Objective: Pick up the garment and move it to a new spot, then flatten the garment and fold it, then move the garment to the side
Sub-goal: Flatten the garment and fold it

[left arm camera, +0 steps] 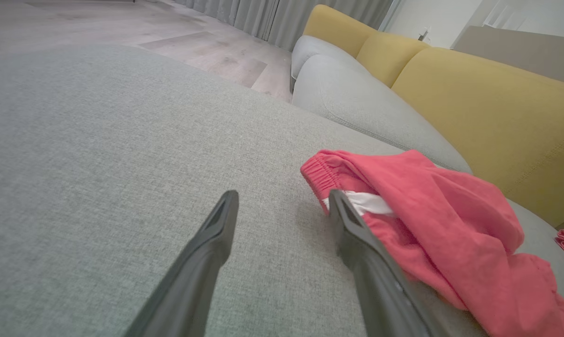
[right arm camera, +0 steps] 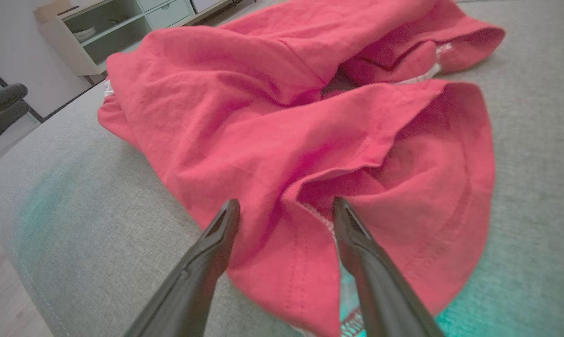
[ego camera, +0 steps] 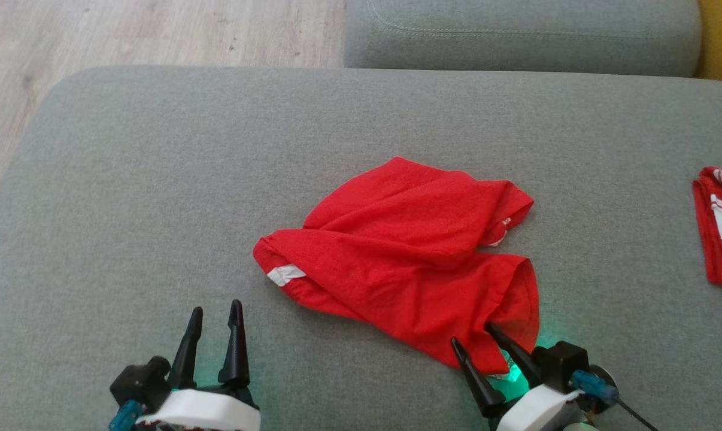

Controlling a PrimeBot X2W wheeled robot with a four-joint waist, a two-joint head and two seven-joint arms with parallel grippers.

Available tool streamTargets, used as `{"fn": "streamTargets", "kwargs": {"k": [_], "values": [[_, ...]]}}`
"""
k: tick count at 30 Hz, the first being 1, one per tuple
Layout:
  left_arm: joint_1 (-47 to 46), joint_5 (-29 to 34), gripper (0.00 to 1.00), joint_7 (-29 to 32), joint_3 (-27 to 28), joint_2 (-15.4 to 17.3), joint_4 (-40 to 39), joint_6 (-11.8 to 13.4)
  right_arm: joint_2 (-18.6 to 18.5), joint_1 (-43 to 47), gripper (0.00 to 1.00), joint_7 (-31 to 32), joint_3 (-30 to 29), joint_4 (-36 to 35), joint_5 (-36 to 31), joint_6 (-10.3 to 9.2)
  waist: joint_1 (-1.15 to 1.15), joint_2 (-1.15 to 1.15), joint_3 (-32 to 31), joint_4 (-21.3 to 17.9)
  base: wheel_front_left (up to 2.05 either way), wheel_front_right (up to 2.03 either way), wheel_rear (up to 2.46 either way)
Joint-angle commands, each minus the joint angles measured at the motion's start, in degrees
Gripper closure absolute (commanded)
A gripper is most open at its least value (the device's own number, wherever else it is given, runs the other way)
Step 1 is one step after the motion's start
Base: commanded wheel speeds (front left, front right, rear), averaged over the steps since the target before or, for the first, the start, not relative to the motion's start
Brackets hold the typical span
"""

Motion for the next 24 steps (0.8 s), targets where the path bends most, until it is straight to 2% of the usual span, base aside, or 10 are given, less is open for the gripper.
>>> {"fn": "streamTargets", "kwargs": {"k": [1, 2, 3, 5, 6, 7, 14, 19, 24], "values": [[-1.0, -0.4, 0.00, -0.3, 1.2, 0.0, -1.7, -0.1, -0.2, -1.9, 0.00, -0.2, 1.4, -0.7, 0.6, 0.37, 0.00, 0.00, 0.3, 0.4, 0.00, 0.00, 0.00], [-1.0, -0.5, 0.00, -0.3, 1.1, 0.0, -1.7, -0.1, -0.3, -2.1, 0.01, -0.2, 1.5, -0.5, 0.7, 0.37, 0.00, 0.00, 0.3, 0.4, 0.00, 0.00, 0.00], [-1.0, -0.6, 0.00, -0.3, 1.2, 0.0, -1.6, -0.1, -0.4, -2.1, 0.14, -0.3, 1.6, -0.3, 0.8, 0.37, 0.00, 0.00, 0.3, 0.5, 0.00, 0.00, 0.00], [-0.8, -0.7, 0.00, -0.3, 1.2, 0.0, -1.5, -0.1, -0.5, -2.2, 0.58, -0.4, 1.5, 0.1, 1.0, 0.37, 0.00, 0.00, 0.4, 0.6, 0.00, 0.00, 0.00], [-0.8, -0.7, 0.00, -0.3, 1.2, 0.0, -1.5, -0.1, -0.5, -2.2, 0.91, -0.4, 1.5, 0.2, 1.2, 0.37, 0.00, 0.00, 0.4, 0.7, 0.00, 0.00, 0.00], [-0.7, -0.7, 0.00, -0.3, 1.2, 0.0, -1.5, 0.0, -0.5, -2.2, 1.00, -0.5, 1.3, 0.2, 1.4, 0.37, 0.00, 0.00, 0.3, 0.7, 0.00, 0.00, 0.00], [-0.4, -0.7, 0.00, -0.3, 0.8, 0.0, -2.0, 0.0, -0.7, -2.1, 1.00, -0.8, -0.9, -3.1, 2.3, 0.37, 0.00, 0.00, 0.4, 0.4, 0.00, 0.00, 0.00], [-0.1, -1.0, 0.00, -0.3, 0.4, 0.0, -2.3, 0.0, -1.1, -1.6, 1.00, -0.9, -4.7, -8.5, 4.5, 0.37, 0.00, 0.00, 0.4, 0.1, 0.00, 0.00, 0.00], [-0.4, -1.1, 0.00, -0.3, -0.4, 0.0, -2.4, 0.0, -1.3, -5.4, 1.00, 0.3, -9.1, -10.3, 6.5, 0.37, 0.00, 0.00, 1.3, 0.3, 0.00, 0.00, 0.00]]}}
